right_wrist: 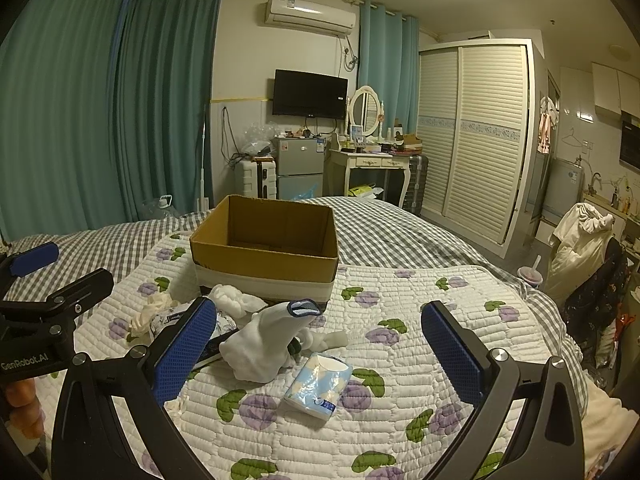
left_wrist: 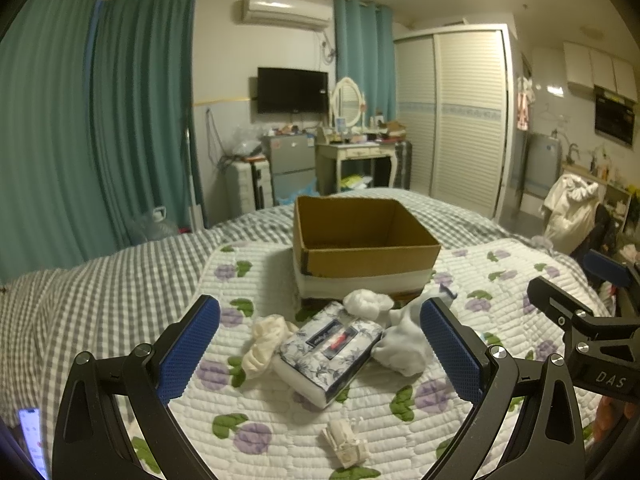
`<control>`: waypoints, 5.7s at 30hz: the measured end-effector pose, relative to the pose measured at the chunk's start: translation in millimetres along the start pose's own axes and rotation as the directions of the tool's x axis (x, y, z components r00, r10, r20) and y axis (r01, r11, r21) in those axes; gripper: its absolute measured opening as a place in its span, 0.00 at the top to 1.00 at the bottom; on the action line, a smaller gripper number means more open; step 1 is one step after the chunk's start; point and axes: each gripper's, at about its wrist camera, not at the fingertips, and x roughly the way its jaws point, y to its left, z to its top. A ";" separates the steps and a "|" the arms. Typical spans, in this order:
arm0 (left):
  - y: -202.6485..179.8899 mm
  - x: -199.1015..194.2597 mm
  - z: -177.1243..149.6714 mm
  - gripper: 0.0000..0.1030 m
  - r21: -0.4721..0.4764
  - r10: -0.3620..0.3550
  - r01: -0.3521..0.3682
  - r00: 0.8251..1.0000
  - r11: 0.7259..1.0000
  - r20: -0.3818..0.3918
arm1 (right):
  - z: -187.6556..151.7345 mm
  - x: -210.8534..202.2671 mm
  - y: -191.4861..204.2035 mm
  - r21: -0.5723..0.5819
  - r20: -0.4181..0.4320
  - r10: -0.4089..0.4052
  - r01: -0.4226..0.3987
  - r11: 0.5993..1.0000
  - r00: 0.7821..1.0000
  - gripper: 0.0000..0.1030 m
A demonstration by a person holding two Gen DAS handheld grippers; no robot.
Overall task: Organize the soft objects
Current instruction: 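Grasp the blue tissue packet with the right tool while the left tool grasps the small white item, then drop the blue packet into the box with the right tool while the left tool drops the white item, then grasp the white sock with the right tool while the left tool grasps the floral tissue box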
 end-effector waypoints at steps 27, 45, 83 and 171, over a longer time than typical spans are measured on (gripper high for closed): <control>-8.4 3.5 -41.2 0.02 -0.020 0.050 -0.053 0.991 0.998 -0.124 | -23.2 -29.9 -10.2 -0.043 -0.064 0.021 -0.023 0.999 0.998 0.00; -25.9 93.2 -138.0 0.56 -0.061 -0.027 0.000 0.900 0.998 -0.435 | -92.8 113.4 -11.0 0.069 -0.350 0.046 -0.023 0.997 0.936 0.07; -14.4 85.4 77.4 0.71 0.042 -0.088 0.092 0.992 0.995 -0.090 | 115.0 72.3 -4.6 -0.106 -0.083 0.234 -0.242 0.964 0.969 0.45; 12.9 158.2 -85.0 0.25 0.029 -0.069 0.083 0.939 0.996 -0.337 | -66.2 130.8 28.7 0.025 -0.376 0.243 -0.252 0.967 0.894 0.67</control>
